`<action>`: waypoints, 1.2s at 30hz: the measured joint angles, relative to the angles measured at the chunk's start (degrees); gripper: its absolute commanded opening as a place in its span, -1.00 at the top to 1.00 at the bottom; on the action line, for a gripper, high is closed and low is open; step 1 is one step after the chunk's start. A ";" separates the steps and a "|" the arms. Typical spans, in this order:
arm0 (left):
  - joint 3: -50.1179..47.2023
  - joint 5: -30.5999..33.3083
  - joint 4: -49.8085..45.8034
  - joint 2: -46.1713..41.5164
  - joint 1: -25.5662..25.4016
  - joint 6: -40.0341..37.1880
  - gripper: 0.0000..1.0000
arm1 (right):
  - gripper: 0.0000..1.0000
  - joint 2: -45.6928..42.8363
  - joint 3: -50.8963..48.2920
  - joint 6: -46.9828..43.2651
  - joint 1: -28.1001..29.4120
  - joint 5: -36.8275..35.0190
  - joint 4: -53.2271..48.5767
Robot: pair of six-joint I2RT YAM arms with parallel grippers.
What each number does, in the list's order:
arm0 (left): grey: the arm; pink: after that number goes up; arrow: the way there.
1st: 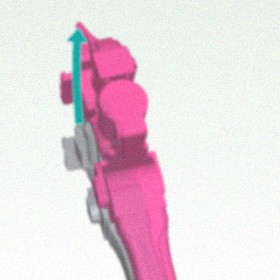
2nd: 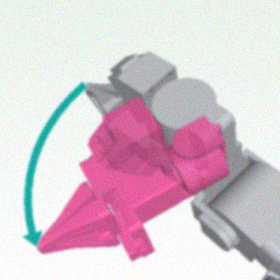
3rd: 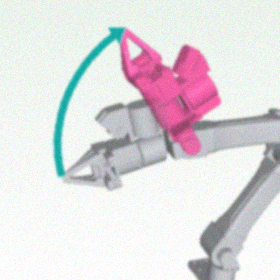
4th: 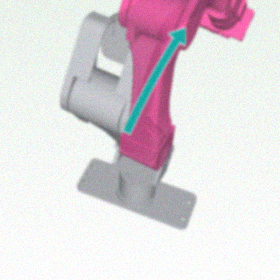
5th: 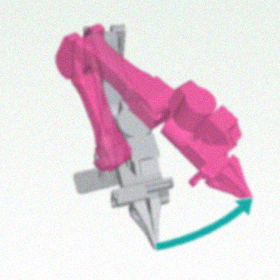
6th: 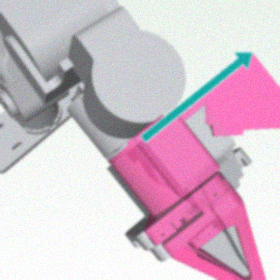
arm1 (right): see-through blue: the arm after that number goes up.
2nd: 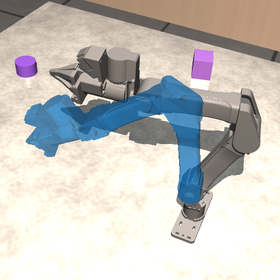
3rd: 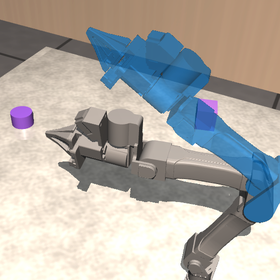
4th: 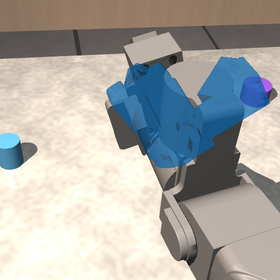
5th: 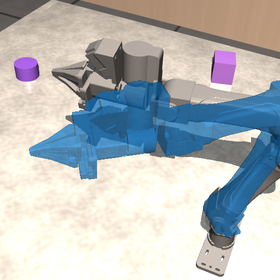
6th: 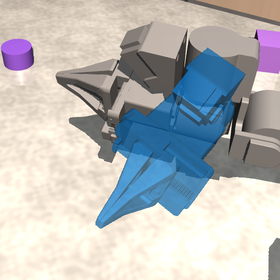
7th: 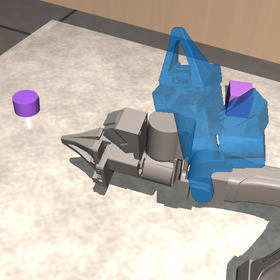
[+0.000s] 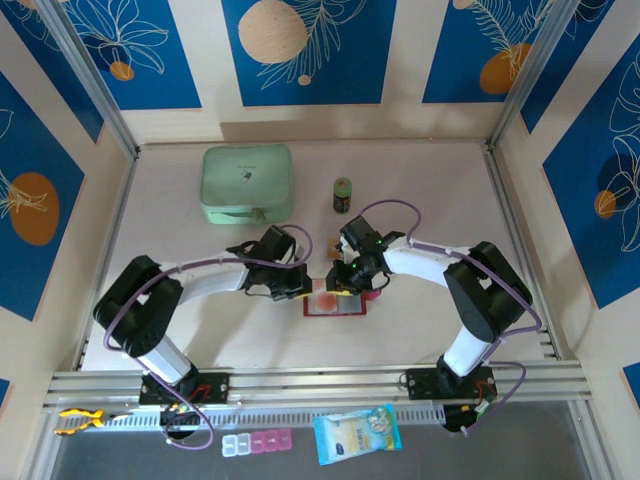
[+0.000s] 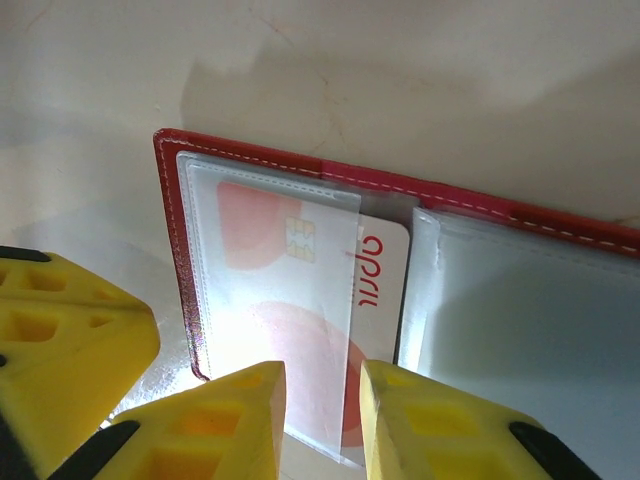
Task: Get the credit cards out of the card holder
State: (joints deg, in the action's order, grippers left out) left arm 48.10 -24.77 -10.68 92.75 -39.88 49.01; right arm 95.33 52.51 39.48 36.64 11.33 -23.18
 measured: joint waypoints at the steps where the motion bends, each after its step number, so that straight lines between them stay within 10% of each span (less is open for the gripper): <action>1: 0.22 -0.24 0.26 0.42 -0.02 0.02 0.97 | 0.47 0.00 0.00 0.00 0.00 0.00 0.00; 36: 0.39 -0.28 0.28 3.98 -0.15 -0.11 0.98 | 0.47 1.66 0.00 -0.28 0.00 -0.48 0.13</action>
State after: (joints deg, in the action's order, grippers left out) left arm 48.49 -25.06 -10.39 96.73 -40.03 48.90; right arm 96.99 52.51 39.20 36.64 10.85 -23.05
